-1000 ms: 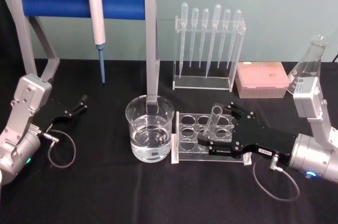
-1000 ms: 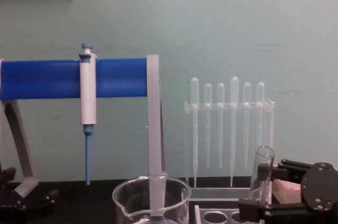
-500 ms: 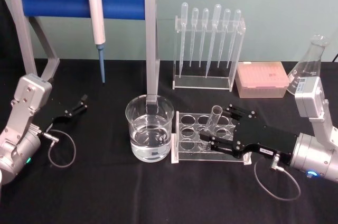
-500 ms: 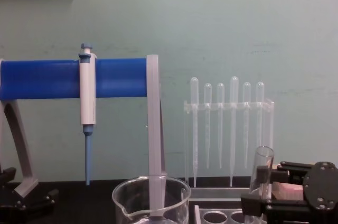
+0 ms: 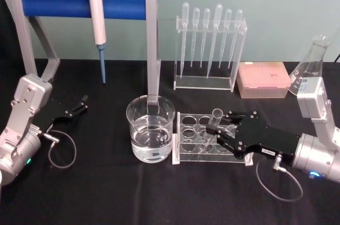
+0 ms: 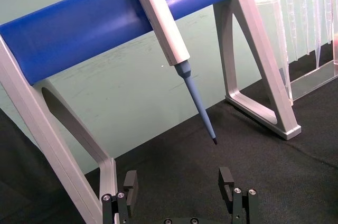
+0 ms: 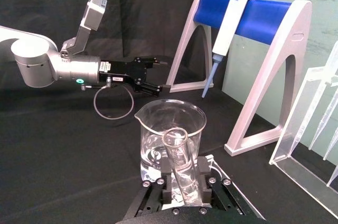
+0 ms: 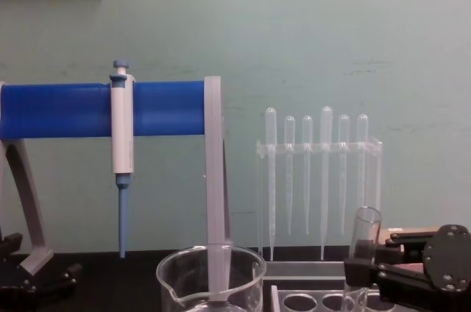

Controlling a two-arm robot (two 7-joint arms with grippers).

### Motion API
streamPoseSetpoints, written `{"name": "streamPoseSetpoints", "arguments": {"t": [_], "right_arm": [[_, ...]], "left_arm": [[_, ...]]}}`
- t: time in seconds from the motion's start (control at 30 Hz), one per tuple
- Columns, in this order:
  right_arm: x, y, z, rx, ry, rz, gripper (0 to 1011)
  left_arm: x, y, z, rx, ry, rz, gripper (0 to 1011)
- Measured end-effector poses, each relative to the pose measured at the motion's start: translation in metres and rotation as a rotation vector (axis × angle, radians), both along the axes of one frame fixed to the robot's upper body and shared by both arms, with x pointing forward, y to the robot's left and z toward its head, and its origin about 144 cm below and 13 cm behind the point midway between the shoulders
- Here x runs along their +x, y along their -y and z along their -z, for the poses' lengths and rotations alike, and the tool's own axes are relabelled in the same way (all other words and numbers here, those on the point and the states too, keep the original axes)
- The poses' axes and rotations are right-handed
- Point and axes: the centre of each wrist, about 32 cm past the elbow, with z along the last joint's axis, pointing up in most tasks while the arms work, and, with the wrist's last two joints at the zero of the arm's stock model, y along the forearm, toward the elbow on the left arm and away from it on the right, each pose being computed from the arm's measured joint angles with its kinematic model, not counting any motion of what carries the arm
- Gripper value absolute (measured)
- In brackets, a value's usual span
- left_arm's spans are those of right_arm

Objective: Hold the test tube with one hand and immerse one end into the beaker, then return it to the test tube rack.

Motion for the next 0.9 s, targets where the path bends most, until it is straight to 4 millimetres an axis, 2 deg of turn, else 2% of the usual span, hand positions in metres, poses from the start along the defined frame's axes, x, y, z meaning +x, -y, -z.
{"name": "streamPoseSetpoints", "arguments": {"t": [0.13,0.47,0.9], "right_arm": [[0.0,0.0,0.0,0.001,0.002,0.001,243],[0.0,0.001,-0.001,-0.002,0.004,0.002,243],[0.008,0.005,-0.025,-0.014,0.05,0.028,242]], "left_arm": [[0.0,0.0,0.0,0.0,0.0,0.0,1000],[0.0,0.0,0.0,0.0,0.0,0.0,1000],[0.0,0.0,0.0,0.0,0.0,0.0,1000]]}}
